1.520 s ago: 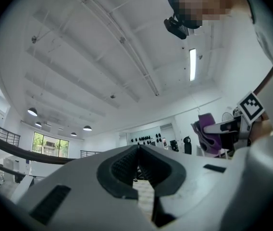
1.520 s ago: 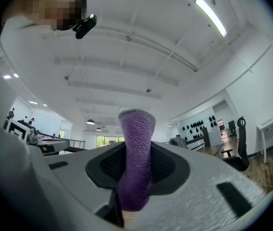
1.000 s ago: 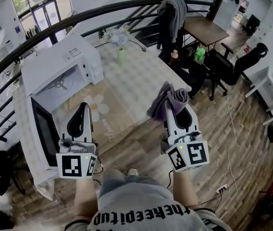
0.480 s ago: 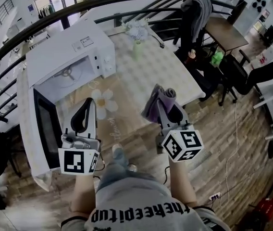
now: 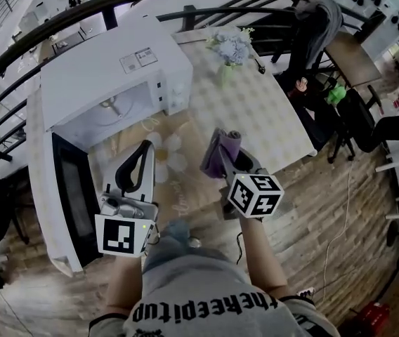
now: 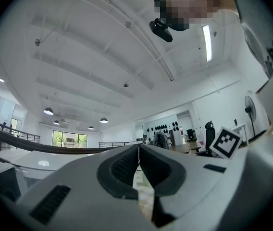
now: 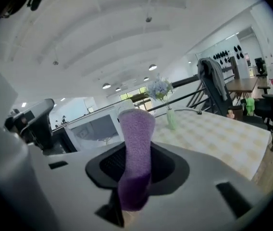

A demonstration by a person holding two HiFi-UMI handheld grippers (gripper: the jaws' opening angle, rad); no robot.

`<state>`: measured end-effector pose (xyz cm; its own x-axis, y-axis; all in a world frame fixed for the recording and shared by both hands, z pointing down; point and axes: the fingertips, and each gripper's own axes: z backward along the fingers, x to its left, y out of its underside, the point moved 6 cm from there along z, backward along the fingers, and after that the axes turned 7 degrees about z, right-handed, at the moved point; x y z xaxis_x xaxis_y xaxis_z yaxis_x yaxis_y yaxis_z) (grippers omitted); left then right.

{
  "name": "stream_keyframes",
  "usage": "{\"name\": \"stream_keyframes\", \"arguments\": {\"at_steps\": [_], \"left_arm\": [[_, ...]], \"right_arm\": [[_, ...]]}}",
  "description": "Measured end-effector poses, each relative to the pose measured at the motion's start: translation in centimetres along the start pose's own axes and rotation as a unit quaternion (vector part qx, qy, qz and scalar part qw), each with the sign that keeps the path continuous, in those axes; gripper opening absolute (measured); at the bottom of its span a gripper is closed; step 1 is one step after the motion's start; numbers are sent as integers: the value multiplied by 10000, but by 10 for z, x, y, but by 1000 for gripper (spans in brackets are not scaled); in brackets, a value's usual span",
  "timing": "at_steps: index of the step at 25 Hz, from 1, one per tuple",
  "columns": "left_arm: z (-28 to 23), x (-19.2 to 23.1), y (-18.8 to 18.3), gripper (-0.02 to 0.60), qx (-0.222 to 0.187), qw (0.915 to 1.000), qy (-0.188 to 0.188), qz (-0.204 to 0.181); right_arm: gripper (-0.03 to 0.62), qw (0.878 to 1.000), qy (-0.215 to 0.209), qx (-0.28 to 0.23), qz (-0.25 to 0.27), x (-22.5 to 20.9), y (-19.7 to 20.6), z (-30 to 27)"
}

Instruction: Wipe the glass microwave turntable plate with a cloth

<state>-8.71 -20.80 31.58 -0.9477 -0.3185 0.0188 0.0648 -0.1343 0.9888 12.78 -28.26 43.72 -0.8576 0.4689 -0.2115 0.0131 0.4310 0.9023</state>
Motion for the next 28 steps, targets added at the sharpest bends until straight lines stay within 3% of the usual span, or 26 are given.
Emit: {"name": "stream_keyframes", "arguments": {"at_steps": [5,19,24,28], "left_arm": [[-9,19,26,11,441,9990,71,71],[-33,48,54,11,701,9971,97,284],[-34,62,63,11,751,9966,-23,347],[-43,71,55,11,446,9984,-168,320]], "right_arm": [[110,9977,-147,553,-360,-4,23,-54],[110,9851,22,1684,-355,-8,62,-169],[112,9778,103,2090,-51,-1,73,-204],[110,9704,144,2321,656,4,82,-220]]}}
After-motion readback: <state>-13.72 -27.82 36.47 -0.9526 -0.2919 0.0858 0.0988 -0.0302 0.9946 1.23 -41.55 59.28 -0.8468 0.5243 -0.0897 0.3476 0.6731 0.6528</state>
